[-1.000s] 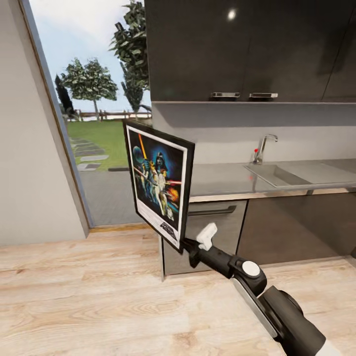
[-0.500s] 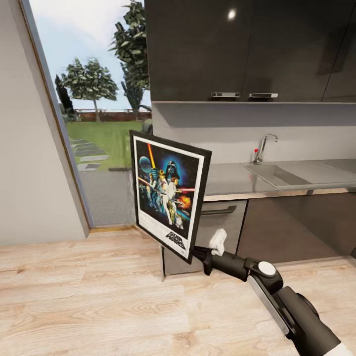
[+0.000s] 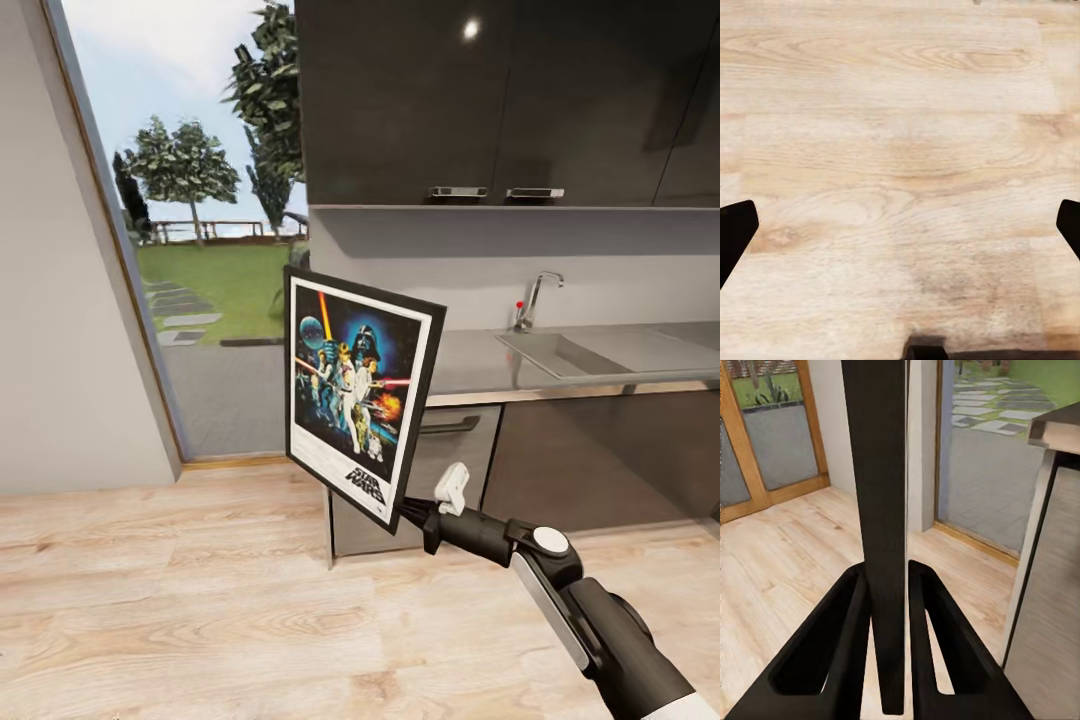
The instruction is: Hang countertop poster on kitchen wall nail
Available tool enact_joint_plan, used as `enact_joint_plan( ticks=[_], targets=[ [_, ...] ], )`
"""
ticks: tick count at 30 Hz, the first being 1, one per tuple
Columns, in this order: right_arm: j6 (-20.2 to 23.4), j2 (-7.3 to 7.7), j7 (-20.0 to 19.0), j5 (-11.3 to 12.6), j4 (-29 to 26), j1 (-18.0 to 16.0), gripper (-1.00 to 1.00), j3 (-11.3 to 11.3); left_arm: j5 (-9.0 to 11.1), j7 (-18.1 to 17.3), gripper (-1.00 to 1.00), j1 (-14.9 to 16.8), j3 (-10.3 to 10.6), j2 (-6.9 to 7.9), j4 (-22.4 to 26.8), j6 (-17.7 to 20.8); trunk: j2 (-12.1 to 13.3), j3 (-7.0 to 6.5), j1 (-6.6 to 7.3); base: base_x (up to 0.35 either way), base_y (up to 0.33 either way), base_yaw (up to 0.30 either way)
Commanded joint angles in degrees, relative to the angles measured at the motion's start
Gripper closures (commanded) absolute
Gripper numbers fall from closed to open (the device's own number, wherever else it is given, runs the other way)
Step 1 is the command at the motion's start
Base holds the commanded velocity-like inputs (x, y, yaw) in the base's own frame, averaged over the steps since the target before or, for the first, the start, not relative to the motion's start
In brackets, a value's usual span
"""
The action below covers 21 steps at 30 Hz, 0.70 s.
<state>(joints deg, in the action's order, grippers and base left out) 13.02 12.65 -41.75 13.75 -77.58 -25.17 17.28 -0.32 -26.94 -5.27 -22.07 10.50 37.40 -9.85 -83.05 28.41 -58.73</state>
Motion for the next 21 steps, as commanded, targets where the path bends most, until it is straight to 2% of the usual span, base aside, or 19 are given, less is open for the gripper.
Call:
enact_joint_plan(
  ticks=[1, 5, 8, 21],
  targets=[
    [0.7, 0.03, -0.2, 0.8, 0.0, -0.1, 1.0, 0.1, 0.0, -0.4, -1.0, 0.0, -0.2, 0.03, 0.0, -0.1, 0.0, 0.04, 0.0, 0.0, 0.114, 0.117],
    [0.7, 0.01, -0.5, 0.9, 1.9, -0.1, 1.0, 0.0, 0.0, -0.6, -1.0, 0.0, -0.2, 0.34, 0.0, -0.2, 0.0, -0.03, 0.0, 0.038, 0.229, 0.222],
    [0.9, 0.01, -0.7, 0.9, 2.5, -0.1, 1.0, 0.0, 0.1, -0.8, -1.0, 0.0, -0.2, 1.09, 0.0, -0.2, 0.0, -0.06, 0.0, 0.025, 0.147, 0.143],
    [1.0, 0.0, -0.7, 0.9, 2.8, -0.1, 1.0, -0.1, 0.1, -0.8, -1.0, 0.0, -0.2, 1.28, 0.0, 0.0, 0.0, 0.44, 0.0, 0.002, 0.012, 0.012]
  ],
)
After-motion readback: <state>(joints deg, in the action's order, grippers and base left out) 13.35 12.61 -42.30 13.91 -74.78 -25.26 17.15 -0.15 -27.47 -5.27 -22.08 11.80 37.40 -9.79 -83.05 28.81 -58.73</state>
